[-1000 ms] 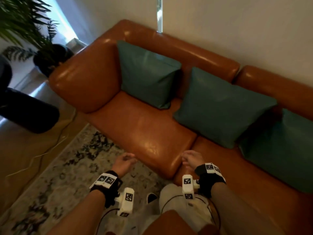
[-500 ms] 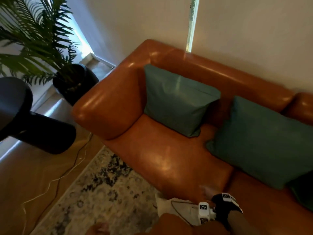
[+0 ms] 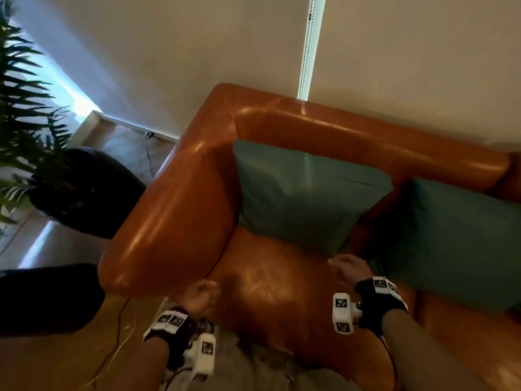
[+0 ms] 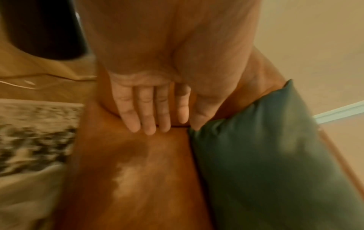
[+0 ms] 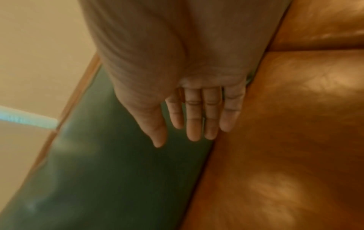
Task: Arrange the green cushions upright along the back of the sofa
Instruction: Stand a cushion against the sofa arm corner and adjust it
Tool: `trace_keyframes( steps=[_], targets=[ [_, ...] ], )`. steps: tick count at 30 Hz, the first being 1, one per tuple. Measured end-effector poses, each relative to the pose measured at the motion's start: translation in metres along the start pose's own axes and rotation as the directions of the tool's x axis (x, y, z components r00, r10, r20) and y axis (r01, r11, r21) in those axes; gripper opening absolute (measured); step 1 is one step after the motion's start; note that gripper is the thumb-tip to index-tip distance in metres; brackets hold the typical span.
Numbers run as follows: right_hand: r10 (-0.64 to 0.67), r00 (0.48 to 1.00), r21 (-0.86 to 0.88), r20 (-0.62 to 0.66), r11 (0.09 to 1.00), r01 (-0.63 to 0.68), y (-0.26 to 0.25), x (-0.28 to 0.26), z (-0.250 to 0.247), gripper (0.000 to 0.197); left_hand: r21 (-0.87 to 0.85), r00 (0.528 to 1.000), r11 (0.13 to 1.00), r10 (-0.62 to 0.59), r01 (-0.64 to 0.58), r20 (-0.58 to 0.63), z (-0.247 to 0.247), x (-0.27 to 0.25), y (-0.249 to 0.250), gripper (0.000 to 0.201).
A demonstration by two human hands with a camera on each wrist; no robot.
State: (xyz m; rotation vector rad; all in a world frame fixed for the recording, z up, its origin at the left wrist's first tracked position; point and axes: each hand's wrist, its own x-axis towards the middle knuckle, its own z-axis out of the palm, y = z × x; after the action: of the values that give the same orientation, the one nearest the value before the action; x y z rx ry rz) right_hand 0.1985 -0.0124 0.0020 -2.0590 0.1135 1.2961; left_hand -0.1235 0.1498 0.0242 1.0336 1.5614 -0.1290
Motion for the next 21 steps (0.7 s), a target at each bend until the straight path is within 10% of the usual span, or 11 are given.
trace_keyframes(
  steps=[11, 21],
  targets=[
    [-0.093, 0.933, 0.166, -0.347, 0.973, 0.159, -0.075, 0.044, 0.016, 0.111, -0.007, 0.939, 0.966, 0.253, -0.258, 0.234, 0.030, 0.111, 0.209, 0.113],
    [-0.054, 0.963, 0.346, -0.263, 0.927, 0.147, -0.062, 0.087, 0.040, 0.100, -0.025, 0.872, 0.902, 0.424, -0.431, 0.245, 0.044, 0.162, 0.223, 0.124]
  ],
)
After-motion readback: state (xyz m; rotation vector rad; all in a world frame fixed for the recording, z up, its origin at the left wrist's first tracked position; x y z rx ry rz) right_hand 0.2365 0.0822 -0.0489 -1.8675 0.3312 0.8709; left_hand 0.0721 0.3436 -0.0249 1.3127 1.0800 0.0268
